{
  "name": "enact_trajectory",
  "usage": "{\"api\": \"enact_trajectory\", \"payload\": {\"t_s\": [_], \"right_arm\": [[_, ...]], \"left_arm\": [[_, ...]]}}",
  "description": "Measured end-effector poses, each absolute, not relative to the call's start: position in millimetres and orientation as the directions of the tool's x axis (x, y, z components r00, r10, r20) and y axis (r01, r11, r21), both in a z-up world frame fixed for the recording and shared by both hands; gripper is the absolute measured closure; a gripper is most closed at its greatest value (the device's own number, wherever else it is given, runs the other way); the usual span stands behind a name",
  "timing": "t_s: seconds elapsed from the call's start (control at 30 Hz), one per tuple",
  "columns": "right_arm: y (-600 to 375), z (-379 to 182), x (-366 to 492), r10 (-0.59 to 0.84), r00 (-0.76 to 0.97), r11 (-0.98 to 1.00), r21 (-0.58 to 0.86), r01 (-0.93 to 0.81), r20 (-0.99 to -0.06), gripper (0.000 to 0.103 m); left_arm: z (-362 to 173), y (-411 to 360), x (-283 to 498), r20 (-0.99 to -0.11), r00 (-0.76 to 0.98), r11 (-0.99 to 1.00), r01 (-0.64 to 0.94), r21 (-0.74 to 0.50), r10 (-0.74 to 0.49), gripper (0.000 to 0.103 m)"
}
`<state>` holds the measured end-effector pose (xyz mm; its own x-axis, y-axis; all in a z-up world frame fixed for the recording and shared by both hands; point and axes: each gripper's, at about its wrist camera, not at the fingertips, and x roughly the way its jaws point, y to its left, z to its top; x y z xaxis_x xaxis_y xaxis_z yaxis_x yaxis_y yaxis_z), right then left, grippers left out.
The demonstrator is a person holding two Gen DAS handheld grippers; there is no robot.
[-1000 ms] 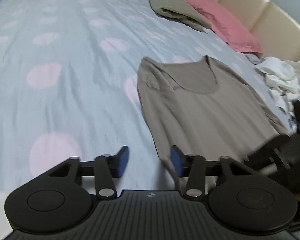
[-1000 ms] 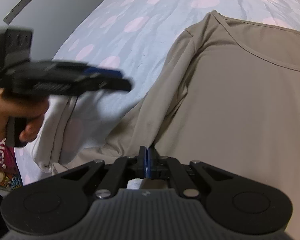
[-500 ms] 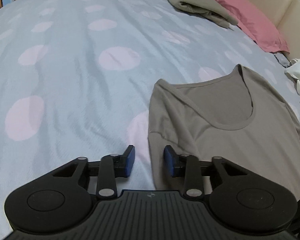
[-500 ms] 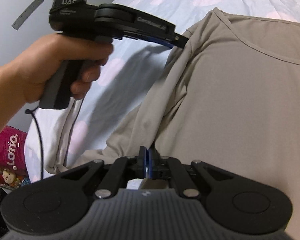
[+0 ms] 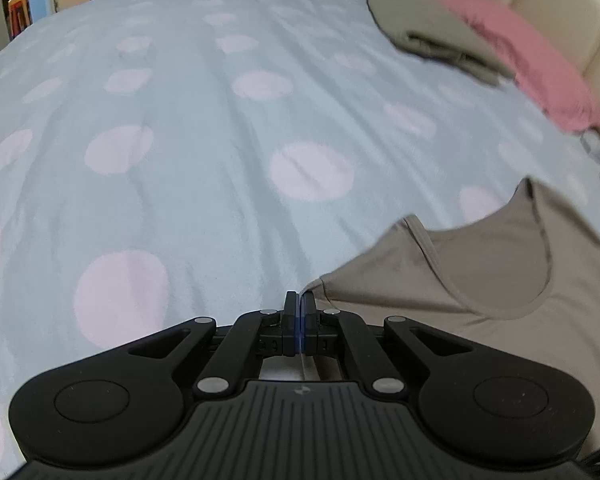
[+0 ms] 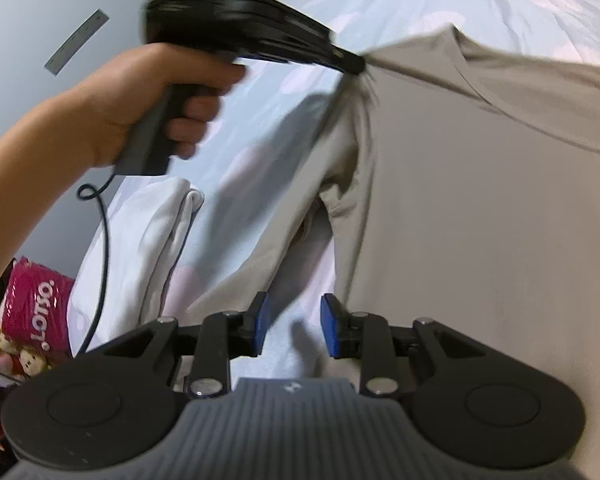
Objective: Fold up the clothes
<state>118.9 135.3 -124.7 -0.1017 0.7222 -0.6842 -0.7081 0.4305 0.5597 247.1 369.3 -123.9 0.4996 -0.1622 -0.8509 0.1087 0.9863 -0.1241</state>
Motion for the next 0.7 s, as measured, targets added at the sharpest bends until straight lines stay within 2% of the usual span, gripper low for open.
{"api": "enact_trajectory", "payload": {"t_s": [0.13, 0.23, 0.3, 0.43, 0.53, 0.7], "right_arm": [[129, -120, 120, 0.717, -0.090, 0.422, 0.533, -0.733, -0.691, 0.071], [117, -117, 127, 0.718, -0.082, 0.425, 0.528, -0.735, -0.692, 0.071], [112, -117, 127, 0.715, -0.072, 0.434, 0.522, -0.734, -0.696, 0.071], [102, -115, 135, 0.718, -0.057, 0.446, 0.522, -0.727, -0.693, 0.071], [105, -115, 138, 0.719, -0.050, 0.447, 0.517, -0.730, -0.693, 0.071], [124, -123, 136, 0.722, -0.033, 0.490, 0.545, -0.680, -0.691, 0.071]], "left_arm": [[-130, 357, 247, -0.864, 0.489, 0.987, 0.150, -0.055, -0.123, 0.101], [-116, 364, 243, -0.847, 0.513, 0.984, 0.167, -0.063, -0.141, 0.085], [-107, 372, 239, -0.835, 0.527, 0.983, 0.162, -0.087, -0.161, 0.080], [-106, 382, 228, -0.856, 0.455, 0.967, 0.171, -0.187, -0.246, 0.080], [-111, 381, 209, -0.876, 0.403, 0.958, 0.210, -0.194, -0.266, 0.080], [-127, 384, 191, -0.891, 0.326, 0.946, 0.181, -0.269, -0.316, 0.080]]}}
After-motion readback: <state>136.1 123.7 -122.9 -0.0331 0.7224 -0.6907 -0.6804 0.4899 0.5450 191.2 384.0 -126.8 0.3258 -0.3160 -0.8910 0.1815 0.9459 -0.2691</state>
